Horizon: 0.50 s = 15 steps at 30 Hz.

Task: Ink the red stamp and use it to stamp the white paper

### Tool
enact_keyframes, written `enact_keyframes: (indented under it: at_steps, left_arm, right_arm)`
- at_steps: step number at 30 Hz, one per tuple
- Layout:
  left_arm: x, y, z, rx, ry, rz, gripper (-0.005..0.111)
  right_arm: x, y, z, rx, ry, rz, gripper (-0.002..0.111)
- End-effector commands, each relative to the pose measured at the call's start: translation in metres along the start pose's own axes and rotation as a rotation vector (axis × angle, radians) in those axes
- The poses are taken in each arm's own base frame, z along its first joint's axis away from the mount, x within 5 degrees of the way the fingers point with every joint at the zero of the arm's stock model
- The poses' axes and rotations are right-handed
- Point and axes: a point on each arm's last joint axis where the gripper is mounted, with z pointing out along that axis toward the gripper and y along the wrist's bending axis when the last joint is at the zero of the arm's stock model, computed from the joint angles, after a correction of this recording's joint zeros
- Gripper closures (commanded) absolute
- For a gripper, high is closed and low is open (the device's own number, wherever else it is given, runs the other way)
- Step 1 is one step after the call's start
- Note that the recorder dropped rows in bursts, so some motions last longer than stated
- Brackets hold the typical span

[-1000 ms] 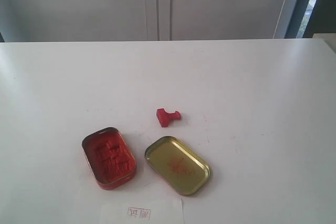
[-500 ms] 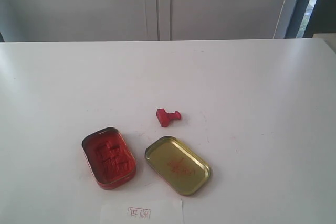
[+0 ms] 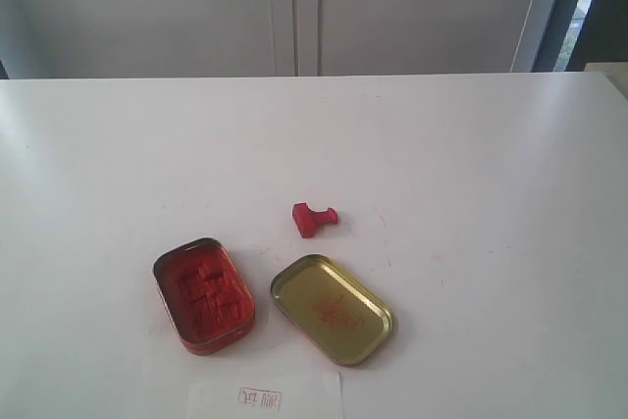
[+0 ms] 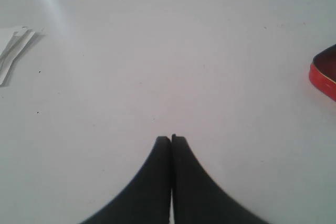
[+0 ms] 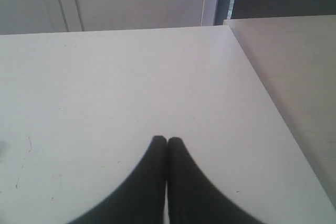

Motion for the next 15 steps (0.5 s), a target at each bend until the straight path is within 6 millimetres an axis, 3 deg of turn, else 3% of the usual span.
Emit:
enact_keyframes:
  at_steps: [1, 9, 15]
  left_arm:
    - [0.000, -0.001, 0.000, 0.009, -0.005, -0.009, 0.107]
    - [0.000, -0.001, 0.000, 0.009, -0.005, -0.009, 0.107]
    - [0.000, -0.001, 0.000, 0.009, -0.005, -0.009, 0.107]
  right_arm:
    - [0.000, -0.001, 0.000, 0.011, -0.011, -0.003, 0.108]
    - [0.000, -0.001, -0.003, 0.011, -0.028, -0.004, 0.108]
    - [0.000, 0.000, -0.023, 0.008, -0.125, -0.007, 0.108]
